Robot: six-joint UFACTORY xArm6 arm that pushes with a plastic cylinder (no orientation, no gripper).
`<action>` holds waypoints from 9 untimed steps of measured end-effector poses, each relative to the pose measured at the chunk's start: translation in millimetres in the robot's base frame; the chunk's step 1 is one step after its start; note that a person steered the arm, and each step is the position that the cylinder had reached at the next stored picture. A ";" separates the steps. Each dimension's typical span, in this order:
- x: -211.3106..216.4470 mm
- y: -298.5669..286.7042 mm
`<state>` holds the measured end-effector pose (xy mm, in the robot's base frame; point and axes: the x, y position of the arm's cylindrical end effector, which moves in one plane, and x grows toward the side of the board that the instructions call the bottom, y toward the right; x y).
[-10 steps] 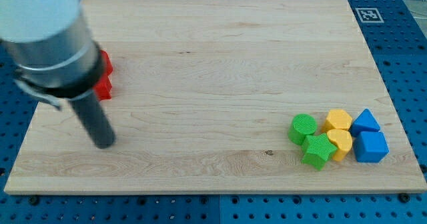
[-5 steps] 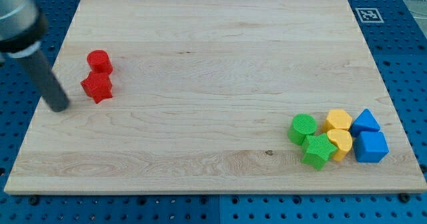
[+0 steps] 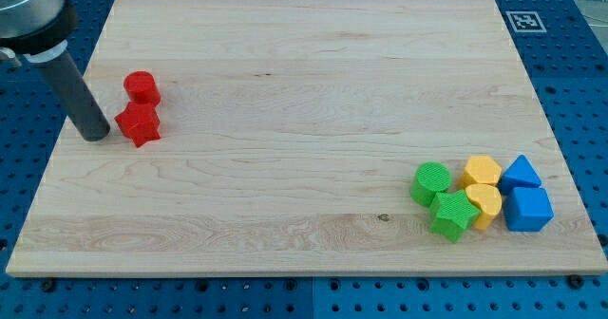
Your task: Push the red star towards the top center of the board
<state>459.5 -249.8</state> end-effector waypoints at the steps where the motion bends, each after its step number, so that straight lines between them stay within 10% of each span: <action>1: -6.3 25.7; 9: 0.2 229.6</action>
<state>459.7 -20.1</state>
